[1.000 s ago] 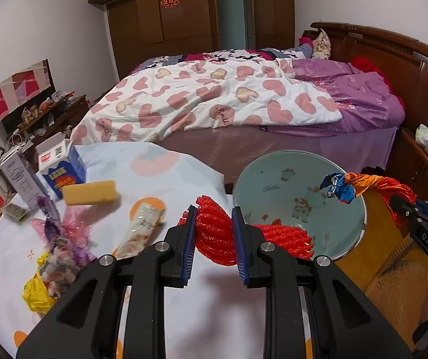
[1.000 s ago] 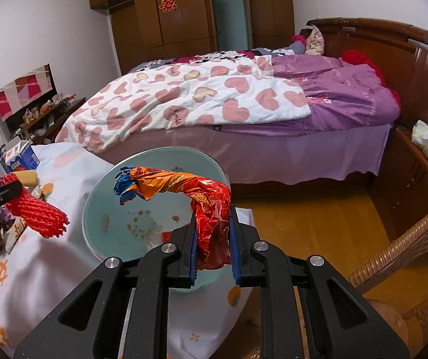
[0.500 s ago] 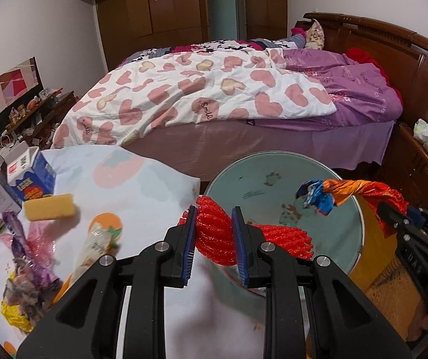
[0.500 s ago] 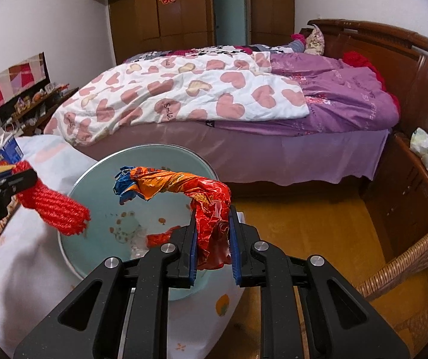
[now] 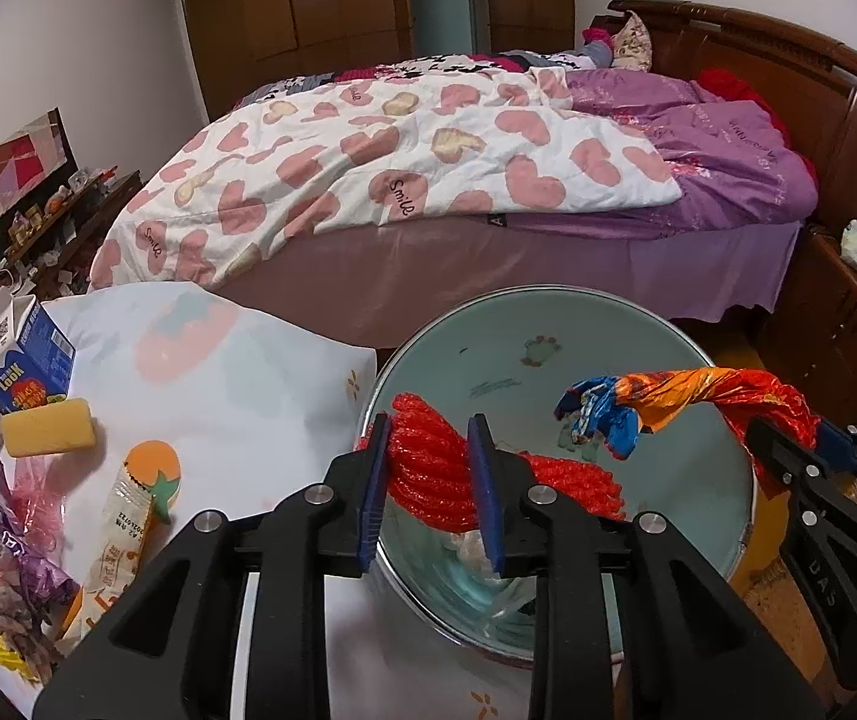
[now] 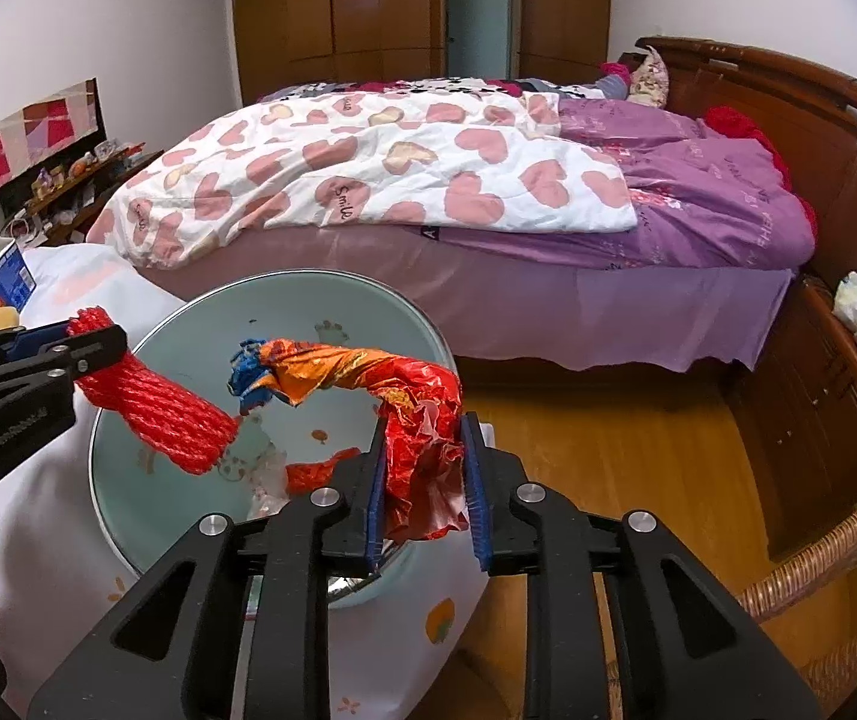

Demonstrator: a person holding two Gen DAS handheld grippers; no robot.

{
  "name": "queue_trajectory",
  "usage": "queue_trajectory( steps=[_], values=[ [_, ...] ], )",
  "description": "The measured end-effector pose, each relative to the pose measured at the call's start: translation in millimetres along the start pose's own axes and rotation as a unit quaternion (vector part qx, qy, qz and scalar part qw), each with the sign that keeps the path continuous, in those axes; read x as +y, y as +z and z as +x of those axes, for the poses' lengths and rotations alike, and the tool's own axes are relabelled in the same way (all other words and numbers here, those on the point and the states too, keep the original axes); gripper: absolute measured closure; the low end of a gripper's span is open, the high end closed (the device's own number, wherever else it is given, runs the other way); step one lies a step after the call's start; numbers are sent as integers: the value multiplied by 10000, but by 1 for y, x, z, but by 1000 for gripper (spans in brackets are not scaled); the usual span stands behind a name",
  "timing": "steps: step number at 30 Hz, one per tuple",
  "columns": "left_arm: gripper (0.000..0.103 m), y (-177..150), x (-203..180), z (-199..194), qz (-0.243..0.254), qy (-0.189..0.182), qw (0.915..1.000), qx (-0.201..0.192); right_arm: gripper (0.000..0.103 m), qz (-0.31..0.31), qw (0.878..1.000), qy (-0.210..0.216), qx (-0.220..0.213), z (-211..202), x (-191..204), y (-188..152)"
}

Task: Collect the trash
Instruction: 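Open the right gripper over the wastebasket while the left gripper opens to drop the mesh bag, then move the right gripper to the cream snack packet while the left gripper grasps the plaid cloth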

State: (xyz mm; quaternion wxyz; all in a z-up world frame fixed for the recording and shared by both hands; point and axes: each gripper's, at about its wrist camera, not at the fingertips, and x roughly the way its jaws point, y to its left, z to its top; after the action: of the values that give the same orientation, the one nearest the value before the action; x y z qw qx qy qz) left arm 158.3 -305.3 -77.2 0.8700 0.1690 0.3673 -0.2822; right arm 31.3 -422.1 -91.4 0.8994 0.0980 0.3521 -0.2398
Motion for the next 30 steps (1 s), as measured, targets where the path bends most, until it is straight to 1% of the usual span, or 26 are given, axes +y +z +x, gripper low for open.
queue_trajectory(
  steps=[2,6,8,12,14,17,24,30],
  values=[
    [75,0,-1,4,3,11,10000,45,76,-24,10000,37,0,1,1,0],
    [69,0,-4,8,53,52,9999,94,59,27,9999,134,-39,0,-1,0],
    [52,-1,-4,7,40,28,9999,101,58,67,9998,158,-117,-4,-4,0],
    [40,-3,-4,-1,-14,30,10000,32,58,148,9996,94,-211,-14,-9,2],
    [25,-3,-3,-5,-45,45,10000,-5,58,240,9994,53,-255,-20,-13,2],
    [15,-5,2,-18,-154,90,9998,-113,58,329,9990,29,-297,-28,-15,0],
    [14,-12,11,-45,-250,35,9995,-211,58,450,9986,22,-279,-42,-11,-13],
    [14,-28,24,-59,-236,259,9992,-190,58,462,9986,43,-257,-48,-2,-19]
  ],
)
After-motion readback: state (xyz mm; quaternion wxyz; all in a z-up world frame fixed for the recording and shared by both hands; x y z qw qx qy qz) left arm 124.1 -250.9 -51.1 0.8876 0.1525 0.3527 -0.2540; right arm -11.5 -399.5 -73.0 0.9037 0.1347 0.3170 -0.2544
